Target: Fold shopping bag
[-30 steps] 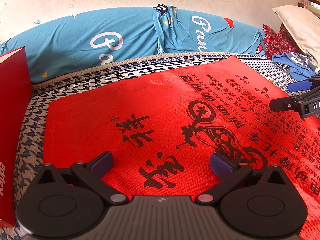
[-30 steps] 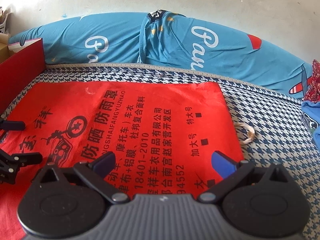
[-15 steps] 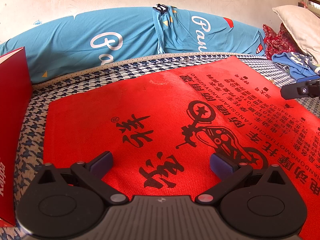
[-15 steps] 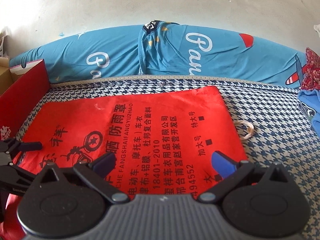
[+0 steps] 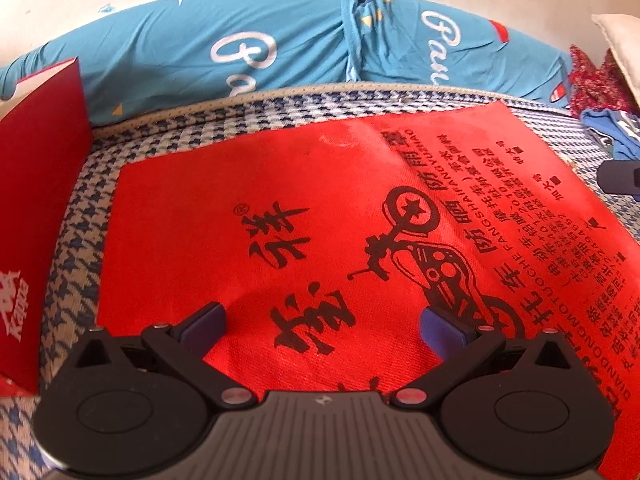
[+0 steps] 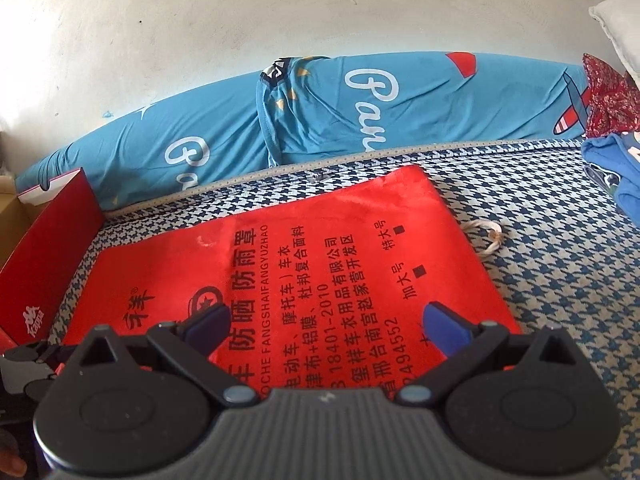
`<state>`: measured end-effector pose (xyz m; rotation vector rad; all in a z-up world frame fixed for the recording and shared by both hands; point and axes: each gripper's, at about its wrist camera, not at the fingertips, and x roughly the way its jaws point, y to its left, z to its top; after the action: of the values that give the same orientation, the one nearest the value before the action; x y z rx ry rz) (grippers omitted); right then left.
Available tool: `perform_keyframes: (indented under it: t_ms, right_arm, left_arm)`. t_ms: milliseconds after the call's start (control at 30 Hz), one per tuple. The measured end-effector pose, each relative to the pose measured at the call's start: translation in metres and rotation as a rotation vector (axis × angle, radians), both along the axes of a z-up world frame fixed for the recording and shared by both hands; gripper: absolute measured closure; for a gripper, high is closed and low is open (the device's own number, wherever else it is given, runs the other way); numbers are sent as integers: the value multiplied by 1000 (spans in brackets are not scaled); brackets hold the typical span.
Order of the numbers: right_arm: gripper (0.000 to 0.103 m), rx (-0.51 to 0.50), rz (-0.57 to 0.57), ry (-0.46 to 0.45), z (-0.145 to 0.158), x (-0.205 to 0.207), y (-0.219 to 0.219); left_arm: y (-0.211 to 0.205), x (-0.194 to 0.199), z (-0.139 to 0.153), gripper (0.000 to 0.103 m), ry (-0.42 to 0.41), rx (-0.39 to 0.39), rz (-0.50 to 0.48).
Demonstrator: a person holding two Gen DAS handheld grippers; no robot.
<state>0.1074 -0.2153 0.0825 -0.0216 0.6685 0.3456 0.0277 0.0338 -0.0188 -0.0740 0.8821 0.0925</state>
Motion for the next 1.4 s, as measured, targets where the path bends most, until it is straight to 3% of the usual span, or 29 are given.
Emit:
perform_keyframes:
  t_ms: [100, 233, 433, 633, 733, 1167, 1400]
  right_arm:
    - [0, 13, -14, 1, 1, -2, -4]
    - [0, 23, -27, 8, -1, -7, -6]
    - [0, -54, 4, 23, -15, -20, 8]
    - [0, -146, 28, 27, -25, -21, 25]
    - [0, -137, 11, 35, -26, -17, 25]
    - [0, -131, -64, 18, -21, -7, 30]
    - [0, -145, -17, -43, -13, -7, 33]
  left_arm:
    - [-2, 3, 2, 0, 62, -13, 19]
    - [-3, -2, -1, 0, 44, -16, 42]
    - [-5, 2, 2, 0, 49, -13, 109]
    - [-12, -1, 5, 0, 43, 67, 131]
    - [-14, -2, 7, 0, 41, 110, 145]
    - [-10, -13, 21, 0, 28, 37, 159]
    - [-28, -21, 24, 0, 6, 110, 101]
